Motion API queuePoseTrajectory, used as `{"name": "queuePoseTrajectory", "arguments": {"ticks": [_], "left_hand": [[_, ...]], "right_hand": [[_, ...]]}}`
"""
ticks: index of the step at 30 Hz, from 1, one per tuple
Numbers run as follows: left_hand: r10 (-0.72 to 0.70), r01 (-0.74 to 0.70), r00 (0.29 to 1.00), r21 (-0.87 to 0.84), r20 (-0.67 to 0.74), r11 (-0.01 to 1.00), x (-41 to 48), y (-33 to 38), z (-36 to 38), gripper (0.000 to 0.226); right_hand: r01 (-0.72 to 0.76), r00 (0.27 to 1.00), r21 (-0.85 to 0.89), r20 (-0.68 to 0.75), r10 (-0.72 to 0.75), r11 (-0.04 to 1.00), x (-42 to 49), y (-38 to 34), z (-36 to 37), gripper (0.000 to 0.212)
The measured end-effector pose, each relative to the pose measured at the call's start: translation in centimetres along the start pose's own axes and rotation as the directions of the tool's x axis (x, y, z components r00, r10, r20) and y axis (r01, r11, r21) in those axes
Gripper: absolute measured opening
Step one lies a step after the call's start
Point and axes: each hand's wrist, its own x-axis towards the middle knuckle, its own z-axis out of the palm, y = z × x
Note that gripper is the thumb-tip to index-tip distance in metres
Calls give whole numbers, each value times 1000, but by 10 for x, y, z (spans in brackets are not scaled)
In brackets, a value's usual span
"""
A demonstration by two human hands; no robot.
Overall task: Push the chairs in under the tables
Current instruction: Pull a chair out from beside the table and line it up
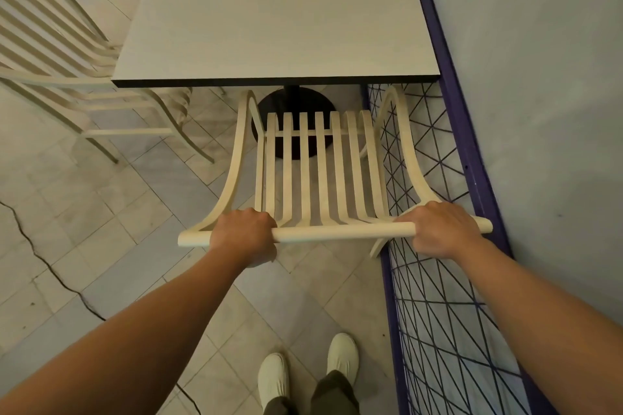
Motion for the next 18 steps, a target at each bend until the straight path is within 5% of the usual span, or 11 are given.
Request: {"name": "queuePoseTrajectory", "arguments": {"ticks": [18], "left_hand": [[41,-39,998,-50,47,998,-32,9,23,35]], "right_hand": [[22,999,-8,27,-21,1000,-34,1,21,50]]}}
